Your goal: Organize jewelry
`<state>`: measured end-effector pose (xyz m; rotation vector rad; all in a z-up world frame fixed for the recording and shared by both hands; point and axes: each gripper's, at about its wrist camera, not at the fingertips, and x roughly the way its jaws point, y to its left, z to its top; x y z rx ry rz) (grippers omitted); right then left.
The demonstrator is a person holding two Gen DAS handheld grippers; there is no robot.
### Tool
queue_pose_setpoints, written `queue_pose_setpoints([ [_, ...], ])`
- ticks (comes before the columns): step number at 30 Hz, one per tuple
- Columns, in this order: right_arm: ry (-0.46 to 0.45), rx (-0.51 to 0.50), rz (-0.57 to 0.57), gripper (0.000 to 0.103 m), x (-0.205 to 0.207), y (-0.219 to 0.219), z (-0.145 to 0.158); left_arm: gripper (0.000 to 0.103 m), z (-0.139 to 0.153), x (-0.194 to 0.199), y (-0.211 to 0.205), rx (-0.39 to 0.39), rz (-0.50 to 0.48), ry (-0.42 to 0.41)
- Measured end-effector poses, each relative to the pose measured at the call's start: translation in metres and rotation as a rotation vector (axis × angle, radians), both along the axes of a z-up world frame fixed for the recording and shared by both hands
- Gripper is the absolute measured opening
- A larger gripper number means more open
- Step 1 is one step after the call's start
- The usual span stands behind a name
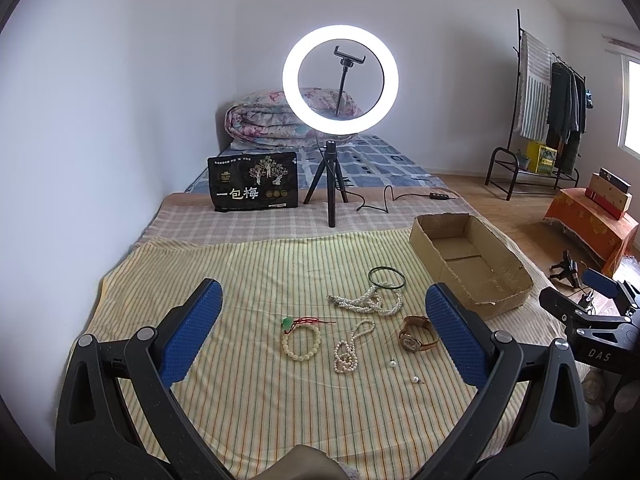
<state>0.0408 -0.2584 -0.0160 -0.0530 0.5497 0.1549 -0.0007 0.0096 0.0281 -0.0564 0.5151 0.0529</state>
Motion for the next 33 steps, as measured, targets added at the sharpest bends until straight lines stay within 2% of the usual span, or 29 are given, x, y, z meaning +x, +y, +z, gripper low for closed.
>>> queue_pose_setpoints([
  [15, 0.012, -0.034, 0.0, 0.102, 0.009, 0.018, -0.002, 0.103, -0.018, 0.011, 0.015, 0.011, 0.036, 0.042],
  [24, 0.017, -0.072, 0.027, 0.102, 0.011, 0.022, -0.012, 0.103, -0.024, 0.035, 0.042, -0.025, 0.019, 0.1],
  [30, 0.027, 0.0, 0.093, 0.102, 0.014, 0.015, -0.021, 0.102, -0.026, 0.053, 0.062, -0.032, 0.027, 0.116],
  [33, 0.057, 0.008, 0.122, 0.102, 0.019, 0.014, -0.026, 0.094, -0.03, 0.063, 0.074, -0.072, 0.036, 0.142],
])
